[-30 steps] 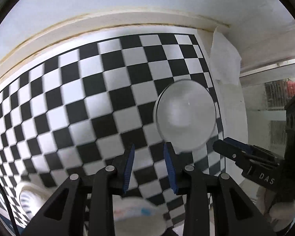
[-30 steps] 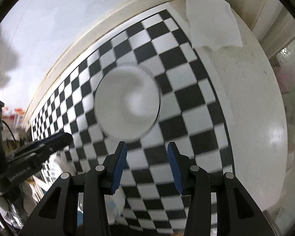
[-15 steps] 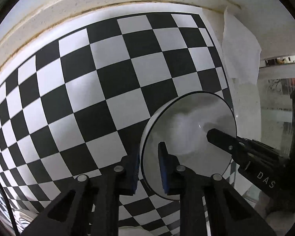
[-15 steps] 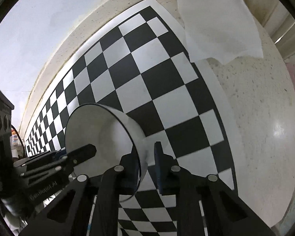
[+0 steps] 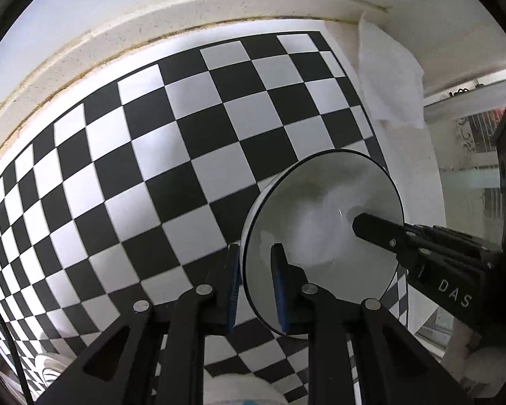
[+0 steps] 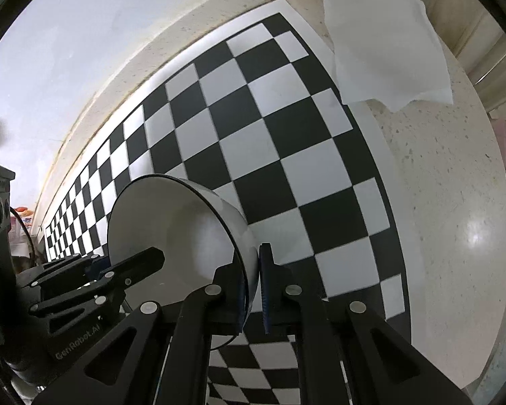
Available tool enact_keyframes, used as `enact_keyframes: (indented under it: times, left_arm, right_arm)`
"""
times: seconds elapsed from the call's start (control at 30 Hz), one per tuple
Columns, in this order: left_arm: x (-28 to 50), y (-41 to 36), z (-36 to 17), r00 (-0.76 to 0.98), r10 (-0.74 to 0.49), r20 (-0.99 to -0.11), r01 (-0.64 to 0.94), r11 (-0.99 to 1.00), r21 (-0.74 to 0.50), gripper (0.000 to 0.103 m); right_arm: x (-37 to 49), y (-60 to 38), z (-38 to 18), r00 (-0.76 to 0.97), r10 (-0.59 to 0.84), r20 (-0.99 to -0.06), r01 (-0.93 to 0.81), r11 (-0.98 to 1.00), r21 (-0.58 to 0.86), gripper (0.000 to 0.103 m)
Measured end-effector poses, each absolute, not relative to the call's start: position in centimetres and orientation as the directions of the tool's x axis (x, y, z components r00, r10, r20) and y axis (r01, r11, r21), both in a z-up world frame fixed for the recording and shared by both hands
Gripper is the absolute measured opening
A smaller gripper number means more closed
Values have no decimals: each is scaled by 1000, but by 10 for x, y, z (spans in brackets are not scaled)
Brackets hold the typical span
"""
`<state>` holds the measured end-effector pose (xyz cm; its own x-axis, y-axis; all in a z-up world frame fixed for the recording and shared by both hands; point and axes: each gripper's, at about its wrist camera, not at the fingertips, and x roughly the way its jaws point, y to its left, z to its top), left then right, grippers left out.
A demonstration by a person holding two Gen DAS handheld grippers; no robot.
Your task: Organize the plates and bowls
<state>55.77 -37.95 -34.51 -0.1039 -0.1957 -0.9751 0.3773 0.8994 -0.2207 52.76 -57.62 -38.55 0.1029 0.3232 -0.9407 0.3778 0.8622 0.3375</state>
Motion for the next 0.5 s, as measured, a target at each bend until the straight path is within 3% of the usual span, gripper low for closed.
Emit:
enact_keyframes:
  times: [0.5]
  left_arm:
    - [508,-334,-282,12,-236,-972,394,894,-212,15]
  right_arm:
    - [476,-526,-316,165,316,-934,287,891,352,9]
